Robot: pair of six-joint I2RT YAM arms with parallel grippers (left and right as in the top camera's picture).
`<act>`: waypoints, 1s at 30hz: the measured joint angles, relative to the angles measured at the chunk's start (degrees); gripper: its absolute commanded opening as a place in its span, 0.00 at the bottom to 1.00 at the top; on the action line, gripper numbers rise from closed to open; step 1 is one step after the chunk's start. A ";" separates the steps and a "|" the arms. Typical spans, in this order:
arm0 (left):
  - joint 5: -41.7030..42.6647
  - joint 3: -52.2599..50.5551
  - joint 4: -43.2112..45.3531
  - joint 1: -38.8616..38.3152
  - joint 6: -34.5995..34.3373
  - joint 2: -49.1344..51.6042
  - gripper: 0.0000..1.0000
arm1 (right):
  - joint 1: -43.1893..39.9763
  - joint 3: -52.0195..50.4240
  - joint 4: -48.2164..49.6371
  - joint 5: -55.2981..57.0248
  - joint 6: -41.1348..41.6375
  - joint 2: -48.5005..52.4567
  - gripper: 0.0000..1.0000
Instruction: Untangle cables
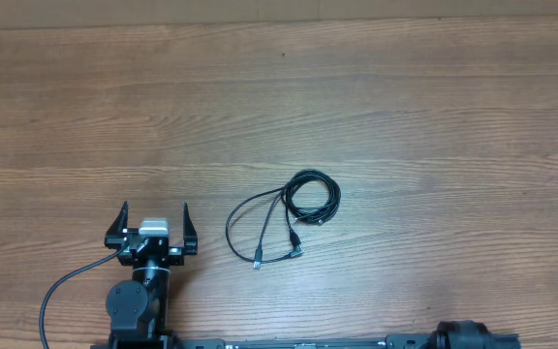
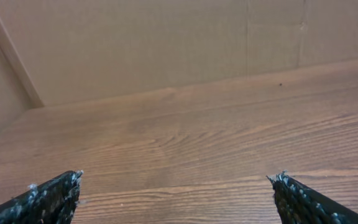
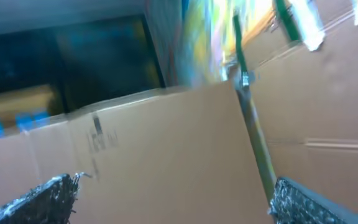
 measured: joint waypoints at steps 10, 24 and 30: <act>0.00 0.00 0.04 0.00 0.00 0.00 1.00 | 0.00 33.53 -20.11 -0.26 -1.77 46.49 1.00; 0.00 0.00 -0.02 0.00 0.00 -0.02 0.99 | 0.00 56.41 -32.09 -6.21 -9.38 79.17 1.00; -0.02 0.00 -0.02 0.00 0.00 -0.02 1.00 | 0.00 56.41 -31.95 -6.91 -10.16 84.19 1.00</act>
